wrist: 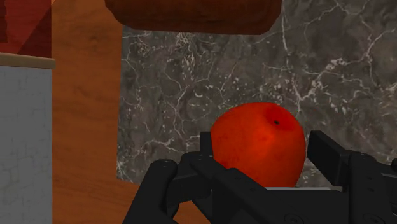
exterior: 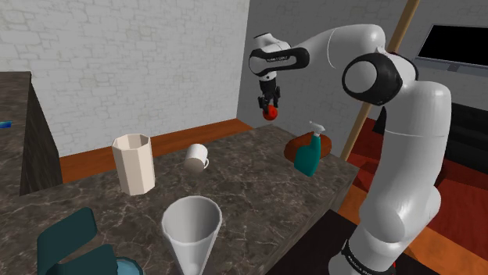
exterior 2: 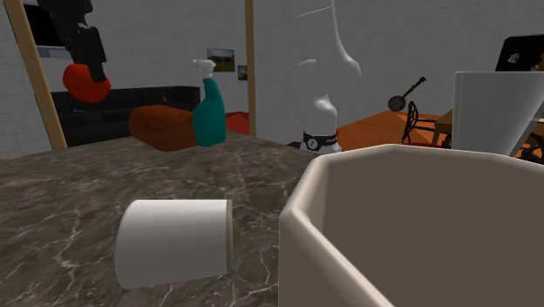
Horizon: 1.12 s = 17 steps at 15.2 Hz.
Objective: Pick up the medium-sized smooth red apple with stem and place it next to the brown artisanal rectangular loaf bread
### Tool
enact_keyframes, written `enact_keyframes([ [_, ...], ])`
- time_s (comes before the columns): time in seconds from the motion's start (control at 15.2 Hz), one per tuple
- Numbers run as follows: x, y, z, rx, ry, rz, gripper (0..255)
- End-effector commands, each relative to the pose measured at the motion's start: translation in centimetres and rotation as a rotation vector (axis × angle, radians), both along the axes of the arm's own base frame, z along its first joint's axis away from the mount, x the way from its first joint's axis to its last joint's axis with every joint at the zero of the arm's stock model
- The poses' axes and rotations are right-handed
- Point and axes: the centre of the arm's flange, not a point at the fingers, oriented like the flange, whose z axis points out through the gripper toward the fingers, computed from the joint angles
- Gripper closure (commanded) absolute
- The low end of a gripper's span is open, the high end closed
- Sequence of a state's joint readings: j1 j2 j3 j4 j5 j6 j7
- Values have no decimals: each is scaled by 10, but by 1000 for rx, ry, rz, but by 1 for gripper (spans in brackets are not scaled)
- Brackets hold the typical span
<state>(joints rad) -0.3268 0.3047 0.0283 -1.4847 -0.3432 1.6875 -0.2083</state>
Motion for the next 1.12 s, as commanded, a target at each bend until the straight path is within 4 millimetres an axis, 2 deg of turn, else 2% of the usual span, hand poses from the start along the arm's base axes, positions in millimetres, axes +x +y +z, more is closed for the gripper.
enact_keyframes([
  [0.0,-2,-26,2,0,0,2,255],
  [0.66,-2,-158,2,0,0,2,255],
  [0.73,-2,-178,2,0,0,2,255],
  [1.06,-2,-178,-25,0,0,2,255],
])
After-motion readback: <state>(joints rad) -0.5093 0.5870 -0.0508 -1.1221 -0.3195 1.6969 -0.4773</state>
